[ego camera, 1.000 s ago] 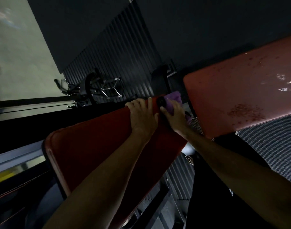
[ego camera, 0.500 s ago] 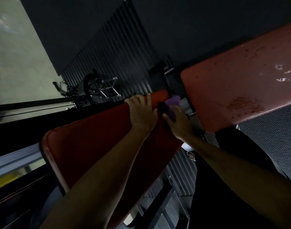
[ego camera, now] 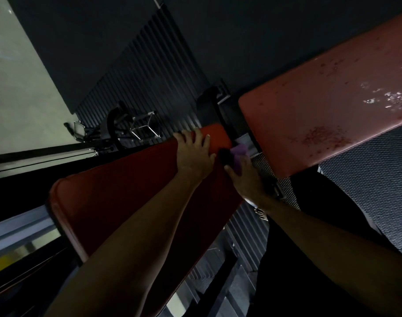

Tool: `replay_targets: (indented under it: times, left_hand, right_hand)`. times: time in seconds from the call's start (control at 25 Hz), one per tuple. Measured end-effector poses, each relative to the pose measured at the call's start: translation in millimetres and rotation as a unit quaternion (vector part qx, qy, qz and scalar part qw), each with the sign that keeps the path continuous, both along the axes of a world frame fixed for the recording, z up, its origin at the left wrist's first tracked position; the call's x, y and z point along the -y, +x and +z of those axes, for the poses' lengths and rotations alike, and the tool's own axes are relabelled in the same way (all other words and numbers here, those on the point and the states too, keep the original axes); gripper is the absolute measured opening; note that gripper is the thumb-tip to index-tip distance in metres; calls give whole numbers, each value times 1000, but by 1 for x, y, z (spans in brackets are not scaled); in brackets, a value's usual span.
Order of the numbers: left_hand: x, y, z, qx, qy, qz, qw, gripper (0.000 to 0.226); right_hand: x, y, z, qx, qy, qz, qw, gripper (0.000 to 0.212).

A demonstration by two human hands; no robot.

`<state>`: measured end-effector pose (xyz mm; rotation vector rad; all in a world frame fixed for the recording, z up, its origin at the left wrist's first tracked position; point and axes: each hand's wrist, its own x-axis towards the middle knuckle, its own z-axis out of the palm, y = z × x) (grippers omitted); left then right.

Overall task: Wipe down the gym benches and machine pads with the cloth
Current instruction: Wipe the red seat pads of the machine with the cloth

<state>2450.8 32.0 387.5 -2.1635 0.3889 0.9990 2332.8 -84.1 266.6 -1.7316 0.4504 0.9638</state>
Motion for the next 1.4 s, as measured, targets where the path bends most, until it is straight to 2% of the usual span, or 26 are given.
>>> replay_targets:
  times: [0.04, 0.16, 0.28, 0.32, 0.36, 0.4, 0.52, 0.64, 0.88, 1.0, 1.08, 1.12, 1.16, 1.24, 1.4]
  left_hand:
    - [0, 0, -1, -3, 2, 0, 1000, 70]
    - [1, 0, -1, -8, 2, 1, 1000, 72]
    - [0, 1, -3, -21, 8, -1, 1000, 72]
    - [0, 0, -3, -22, 12, -4, 1000, 72]
    - [0, -1, -4, -20, 17, -9, 1000, 72]
    - [-1, -1, -4, -18, 21, -17, 999, 72]
    - [1, 0, -4, -21, 28, -23, 999, 72]
    - [1, -1, -7, -10, 31, -34, 999, 72]
    - [-1, -3, -11, 3, 27, -39, 999, 72]
    - [1, -5, -12, 6, 32, -30, 999, 71]
    - [3, -5, -10, 13, 28, -21, 999, 70]
    - [6, -5, -8, 16, 24, -13, 999, 69]
    - [8, -6, -6, 18, 21, -4, 1000, 68]
    - [17, -10, -3, 22, 14, 21, 999, 65]
    - [50, -40, -13, 20, -65, 96, 993, 62]
  right_hand:
    - [4, -19, 20, 12, 25, -12, 1000, 83]
    - [3, -36, 9, -7, 47, -106, 993, 84]
    - [7, -19, -49, -105, 16, -150, 983, 99]
    - [8, -22, -76, -136, 40, -163, 977, 101]
    - [11, -25, -86, -158, 55, -172, 971, 106]
    - [15, -19, -62, -173, 43, -180, 967, 109]
    - [-2, -32, 8, -185, 20, -237, 954, 91]
    - [-16, -61, 40, -191, 10, -225, 955, 94]
    - [4, -28, -31, -204, 32, -296, 933, 77]
    - [18, -27, -66, -205, 51, -205, 956, 77]
    - [30, -26, -72, -149, 11, -104, 983, 96]
    - [39, -21, -57, -105, -12, -58, 993, 99]
    - [48, -16, -44, -64, -28, -23, 997, 94]
    - [67, -9, -26, 16, -53, 65, 996, 81]
    - [107, 10, -8, 97, -143, 250, 953, 89]
